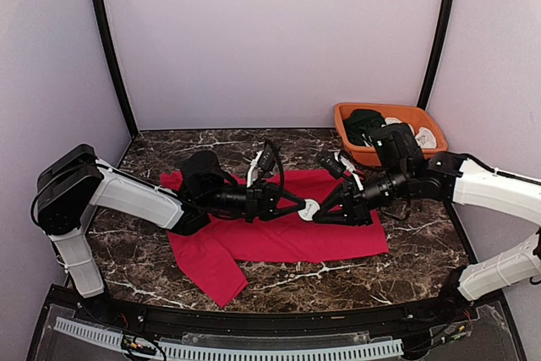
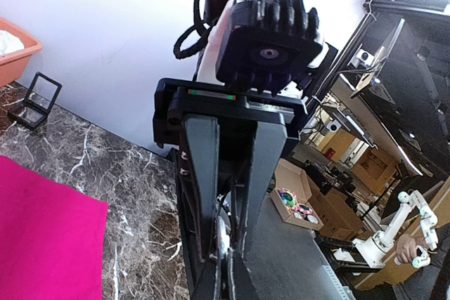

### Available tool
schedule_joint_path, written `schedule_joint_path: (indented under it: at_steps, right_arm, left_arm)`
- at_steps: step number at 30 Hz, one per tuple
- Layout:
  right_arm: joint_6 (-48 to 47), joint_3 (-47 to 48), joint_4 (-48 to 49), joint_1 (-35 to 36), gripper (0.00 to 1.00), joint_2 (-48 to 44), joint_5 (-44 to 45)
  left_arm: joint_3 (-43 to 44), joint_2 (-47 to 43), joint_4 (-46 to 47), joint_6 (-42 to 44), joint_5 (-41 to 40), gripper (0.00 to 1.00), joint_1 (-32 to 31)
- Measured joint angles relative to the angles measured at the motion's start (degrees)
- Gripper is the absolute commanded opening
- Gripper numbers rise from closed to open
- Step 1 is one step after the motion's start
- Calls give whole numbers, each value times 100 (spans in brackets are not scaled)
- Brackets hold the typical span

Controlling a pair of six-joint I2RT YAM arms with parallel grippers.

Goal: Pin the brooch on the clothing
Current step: Pass from the left arm to the right, then pick up the flattened clothing from the center of the board.

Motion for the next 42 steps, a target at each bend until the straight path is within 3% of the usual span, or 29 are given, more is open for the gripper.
schedule_joint_path:
  at_steps: [10,16,21,23,28,32,36,39,42]
  right_arm:
    - [638,-376,997,-284,8,-131,-577]
    - [841,-378,1237,-337,1,35,-802]
    - [946,-378,1333,-358,0,122,-903]
    - [955,-378,1346,-363,0,129,-927]
    - [957,-378,1392,-380,0,125,-938]
    - [977,-378,1338,-483,0,83,-693]
    - [973,-249,986,-568,0,66,-129]
    - [1010,-13,717,-588,0,107,424]
    - [1178,179,619,-669,0,254,804]
  left_arm:
    - [-24,2,238,-164,-7,1,0]
    - [-44,2,308,-179,0,1,0]
    - [-68,2,326,-179,0,1,26]
    - [-68,2,328,-179,-2,8,26]
    - [-87,0,293,-166,-57,63,57]
    - [-326,-249,-164,-20,-286,96,282]
    - [-256,-1064,-2072,846,-938,99,774]
    - [258,-1679,-3683,1878,-1696,99,1049]
    - [922,-1843,-4673,2721,-2127,99,1255]
